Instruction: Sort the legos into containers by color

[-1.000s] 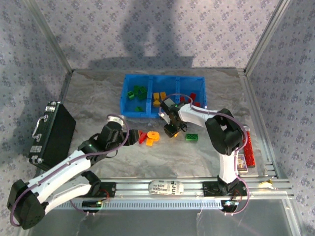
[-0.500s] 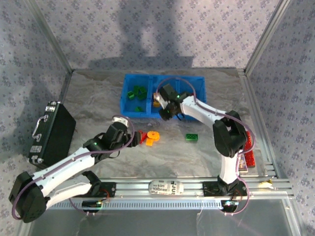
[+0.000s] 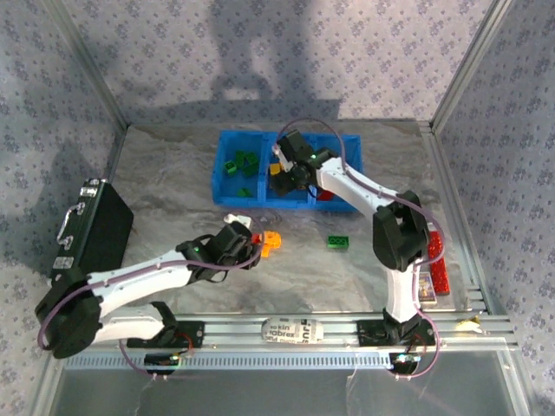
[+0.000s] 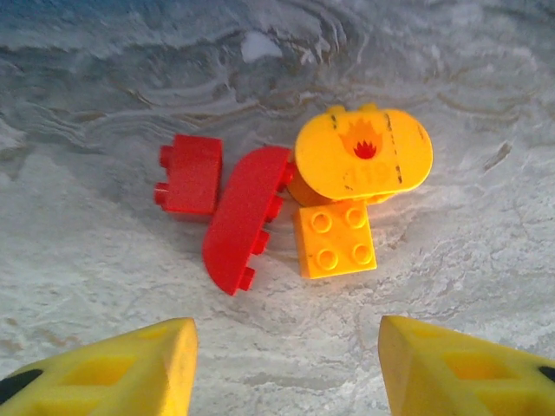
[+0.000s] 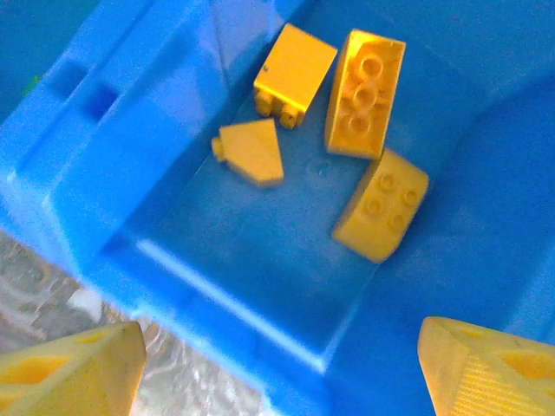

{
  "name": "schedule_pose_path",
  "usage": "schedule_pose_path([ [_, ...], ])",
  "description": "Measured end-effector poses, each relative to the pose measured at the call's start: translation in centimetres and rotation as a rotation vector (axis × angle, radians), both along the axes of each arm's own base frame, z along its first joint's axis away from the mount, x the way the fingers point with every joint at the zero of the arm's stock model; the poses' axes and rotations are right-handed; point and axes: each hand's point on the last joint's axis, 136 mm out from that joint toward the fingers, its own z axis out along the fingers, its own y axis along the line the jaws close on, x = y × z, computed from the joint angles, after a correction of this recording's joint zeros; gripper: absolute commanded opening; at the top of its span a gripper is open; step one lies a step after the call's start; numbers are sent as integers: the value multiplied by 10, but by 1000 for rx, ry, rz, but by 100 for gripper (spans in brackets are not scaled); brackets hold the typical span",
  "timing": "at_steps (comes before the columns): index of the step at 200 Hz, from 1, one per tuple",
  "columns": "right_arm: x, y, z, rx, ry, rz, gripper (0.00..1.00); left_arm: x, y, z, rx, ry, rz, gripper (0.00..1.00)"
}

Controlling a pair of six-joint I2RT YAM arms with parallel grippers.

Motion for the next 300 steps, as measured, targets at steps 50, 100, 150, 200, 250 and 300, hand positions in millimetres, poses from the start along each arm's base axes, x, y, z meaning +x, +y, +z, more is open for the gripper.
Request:
schedule_pose_path([
  [50, -32, -32, 64, 106, -125, -41, 84, 9, -38, -18, 50, 59, -61, 58],
  [100, -60, -63, 52, 125, -116, -97, 84, 15, -44, -40, 129, 109, -57, 59],
  [150, -83, -82, 22, 113, -58, -132, 84, 22, -43, -43, 148, 118, -39, 58],
  [200, -87, -83, 27, 157, -69, -144, 84, 31, -44, -47, 158, 125, -31, 36],
  [250, -93, -88, 31, 172, -84, -150, 83, 35, -49, -49, 157, 129, -51, 23],
  [300, -95, -97, 42, 194, -114, -169, 83, 32, -47, -29, 173, 120, -71, 23],
])
